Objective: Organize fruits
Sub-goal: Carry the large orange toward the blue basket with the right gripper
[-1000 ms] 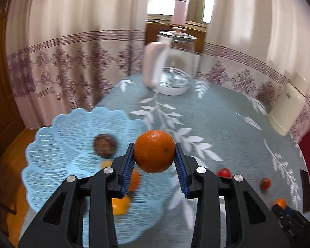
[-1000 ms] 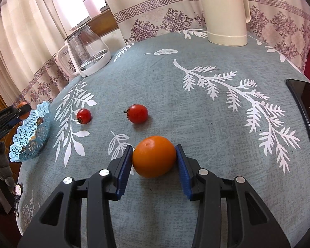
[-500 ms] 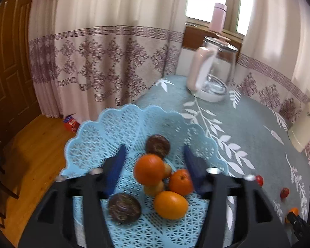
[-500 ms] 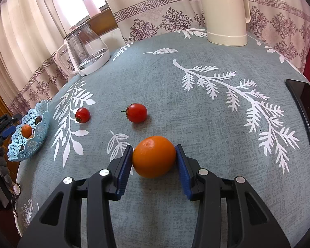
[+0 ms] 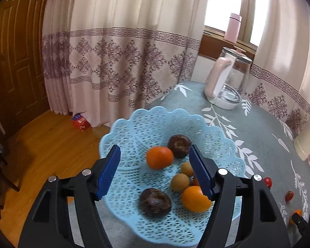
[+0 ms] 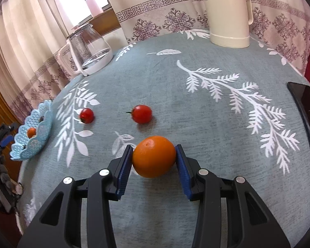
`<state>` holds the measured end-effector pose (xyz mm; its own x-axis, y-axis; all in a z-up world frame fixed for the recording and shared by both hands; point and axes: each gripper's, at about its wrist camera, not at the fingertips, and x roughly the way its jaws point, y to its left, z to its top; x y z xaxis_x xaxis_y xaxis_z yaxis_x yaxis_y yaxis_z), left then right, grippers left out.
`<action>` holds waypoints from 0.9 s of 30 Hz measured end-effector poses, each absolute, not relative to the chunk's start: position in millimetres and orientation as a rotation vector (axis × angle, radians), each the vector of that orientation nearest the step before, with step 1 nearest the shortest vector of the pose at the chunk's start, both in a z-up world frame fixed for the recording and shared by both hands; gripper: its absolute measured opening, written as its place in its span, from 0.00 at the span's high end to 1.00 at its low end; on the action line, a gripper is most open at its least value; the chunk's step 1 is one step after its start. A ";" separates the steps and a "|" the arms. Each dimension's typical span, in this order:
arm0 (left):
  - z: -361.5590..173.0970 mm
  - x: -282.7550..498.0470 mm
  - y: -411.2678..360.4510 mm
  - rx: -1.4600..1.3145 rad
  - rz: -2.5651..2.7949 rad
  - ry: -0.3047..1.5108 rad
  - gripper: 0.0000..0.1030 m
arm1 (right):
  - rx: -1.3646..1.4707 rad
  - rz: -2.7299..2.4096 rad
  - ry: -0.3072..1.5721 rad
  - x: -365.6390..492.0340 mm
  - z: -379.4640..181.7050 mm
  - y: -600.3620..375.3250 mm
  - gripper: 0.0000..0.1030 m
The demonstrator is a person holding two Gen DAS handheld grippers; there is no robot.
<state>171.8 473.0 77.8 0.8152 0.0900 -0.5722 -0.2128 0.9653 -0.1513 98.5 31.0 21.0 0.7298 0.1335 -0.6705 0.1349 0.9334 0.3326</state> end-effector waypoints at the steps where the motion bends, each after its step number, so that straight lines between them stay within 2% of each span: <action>1: 77.7 170.0 475.1 -0.218 0.167 0.595 0.31 | 0.382 0.006 0.756 98.9 22.3 32.2 0.59; 5: 78.4 162.8 480.8 -0.221 0.181 0.580 0.27 | 0.372 0.045 0.741 101.0 32.4 47.4 0.59; 16: 85.6 149.3 495.6 -0.234 0.175 0.548 0.27 | 0.311 0.140 0.730 105.8 51.5 94.6 0.59; 27: 97.4 138.9 504.7 -0.249 0.177 0.512 0.23 | 0.191 0.379 0.684 130.3 91.1 202.3 0.59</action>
